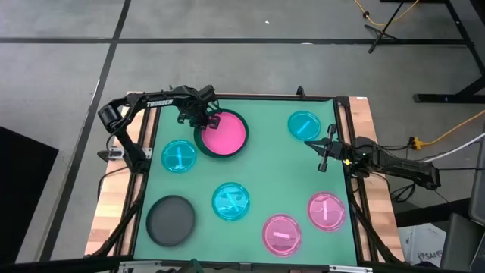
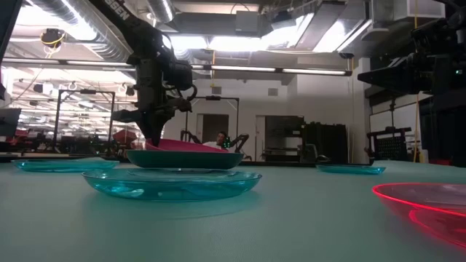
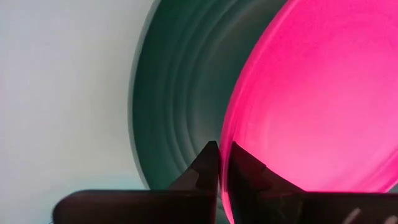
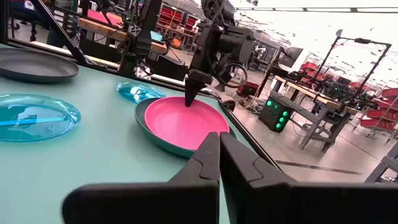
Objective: Stack plastic plates
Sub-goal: Stack the pink plate on top of the green plate, then stack the black plate on top of the pink plate
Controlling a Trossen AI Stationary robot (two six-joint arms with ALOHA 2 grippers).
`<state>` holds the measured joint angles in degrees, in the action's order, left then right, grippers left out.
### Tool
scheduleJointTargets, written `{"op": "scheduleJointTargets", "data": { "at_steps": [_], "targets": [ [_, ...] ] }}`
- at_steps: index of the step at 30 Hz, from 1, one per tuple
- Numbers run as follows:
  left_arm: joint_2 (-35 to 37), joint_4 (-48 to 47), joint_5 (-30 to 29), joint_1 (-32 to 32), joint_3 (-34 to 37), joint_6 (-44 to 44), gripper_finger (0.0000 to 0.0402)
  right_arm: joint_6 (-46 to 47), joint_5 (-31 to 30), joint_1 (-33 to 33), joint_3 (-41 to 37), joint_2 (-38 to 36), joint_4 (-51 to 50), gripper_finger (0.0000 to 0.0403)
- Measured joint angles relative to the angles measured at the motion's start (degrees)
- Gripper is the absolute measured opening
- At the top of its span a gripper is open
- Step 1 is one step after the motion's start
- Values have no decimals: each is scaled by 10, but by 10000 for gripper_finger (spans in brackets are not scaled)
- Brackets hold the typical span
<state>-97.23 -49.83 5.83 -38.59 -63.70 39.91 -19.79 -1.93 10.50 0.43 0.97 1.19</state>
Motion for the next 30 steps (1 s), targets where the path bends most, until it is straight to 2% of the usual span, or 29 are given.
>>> {"op": "scheduleJointTargets", "data": {
  "at_steps": [19, 24, 30],
  "targets": [
    [-1, -3, -23, 0, 0, 0, 88, 0, 0, 0, 0, 0, 0, 1],
    [7, -3, -20, -4, 0, 0, 93, 0, 0, 0, 0, 0, 0, 1],
    [58, -9, -15, 0, 0, -43, 93, 0, 0, 0, 0, 0, 0, 1]
  ]
}}
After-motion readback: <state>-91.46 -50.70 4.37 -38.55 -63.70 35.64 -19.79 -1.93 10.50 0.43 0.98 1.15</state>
